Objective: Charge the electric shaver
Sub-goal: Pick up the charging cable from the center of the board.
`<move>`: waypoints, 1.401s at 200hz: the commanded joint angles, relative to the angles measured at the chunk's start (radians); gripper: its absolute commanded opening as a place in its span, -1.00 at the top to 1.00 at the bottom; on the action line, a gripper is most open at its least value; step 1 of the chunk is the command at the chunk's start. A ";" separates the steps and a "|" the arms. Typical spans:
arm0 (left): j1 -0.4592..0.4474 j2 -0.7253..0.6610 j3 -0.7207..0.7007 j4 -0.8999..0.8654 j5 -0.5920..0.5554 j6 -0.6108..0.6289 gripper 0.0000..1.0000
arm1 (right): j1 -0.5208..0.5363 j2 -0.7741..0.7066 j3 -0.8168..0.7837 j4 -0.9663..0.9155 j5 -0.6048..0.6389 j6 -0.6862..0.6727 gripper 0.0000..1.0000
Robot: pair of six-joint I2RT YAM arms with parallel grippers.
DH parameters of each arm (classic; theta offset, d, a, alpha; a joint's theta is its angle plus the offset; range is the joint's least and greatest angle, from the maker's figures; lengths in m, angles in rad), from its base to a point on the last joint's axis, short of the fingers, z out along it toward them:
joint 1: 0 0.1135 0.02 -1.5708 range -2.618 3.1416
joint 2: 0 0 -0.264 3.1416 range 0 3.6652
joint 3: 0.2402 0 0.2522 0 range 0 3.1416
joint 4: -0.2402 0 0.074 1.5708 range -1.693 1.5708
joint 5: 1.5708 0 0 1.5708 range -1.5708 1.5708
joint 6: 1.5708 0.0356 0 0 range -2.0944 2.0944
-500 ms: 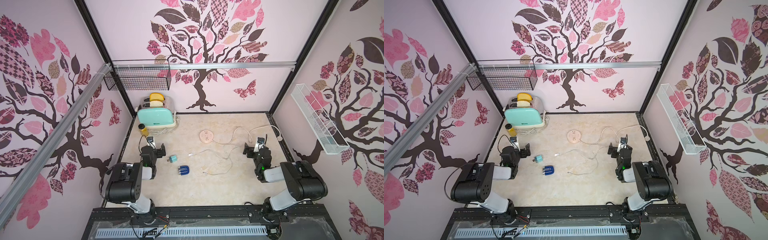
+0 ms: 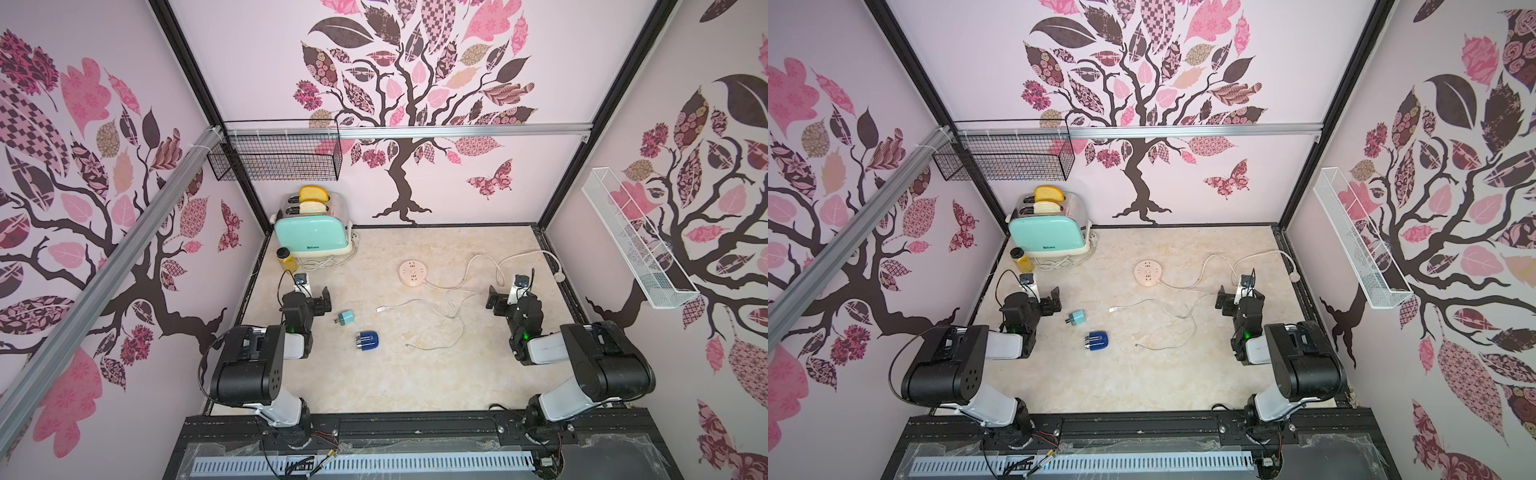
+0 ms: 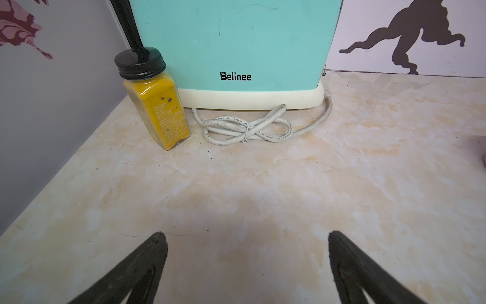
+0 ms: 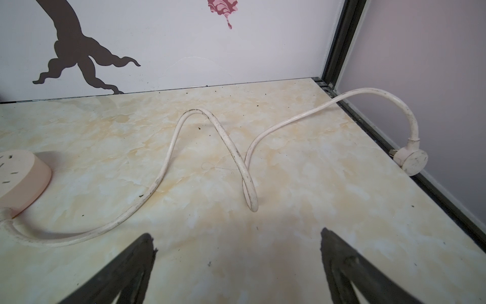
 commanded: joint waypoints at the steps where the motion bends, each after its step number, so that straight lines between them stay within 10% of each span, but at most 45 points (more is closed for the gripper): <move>1: 0.004 -0.015 0.020 0.001 0.000 -0.007 -0.97 | -0.005 -0.012 0.022 -0.005 -0.002 0.011 -0.99; 47: 0.000 -0.025 0.031 0.004 -0.030 -0.007 -0.97 | -0.005 -0.012 0.021 -0.004 -0.006 0.011 -0.99; 71: -0.002 -0.157 0.186 -0.378 -0.060 -0.018 -0.96 | 0.006 -0.070 0.059 -0.091 -0.040 -0.027 -0.99; 100: -0.003 -0.297 0.291 -0.544 0.146 0.133 -0.96 | 0.033 -0.255 0.135 -0.335 -0.078 -0.037 -0.99; 136: -0.006 -0.381 0.427 -0.898 0.408 0.288 -0.97 | 0.155 -0.375 0.309 -0.675 -0.411 -0.213 -0.98; 182: -0.006 -0.463 0.492 -1.092 0.551 0.196 -0.96 | 0.468 -0.172 0.525 -1.024 -0.472 -0.563 -0.99; 280: -0.002 -0.504 0.554 -1.293 0.505 -0.001 -0.97 | 0.578 0.282 0.806 -1.113 -0.325 -0.729 -0.73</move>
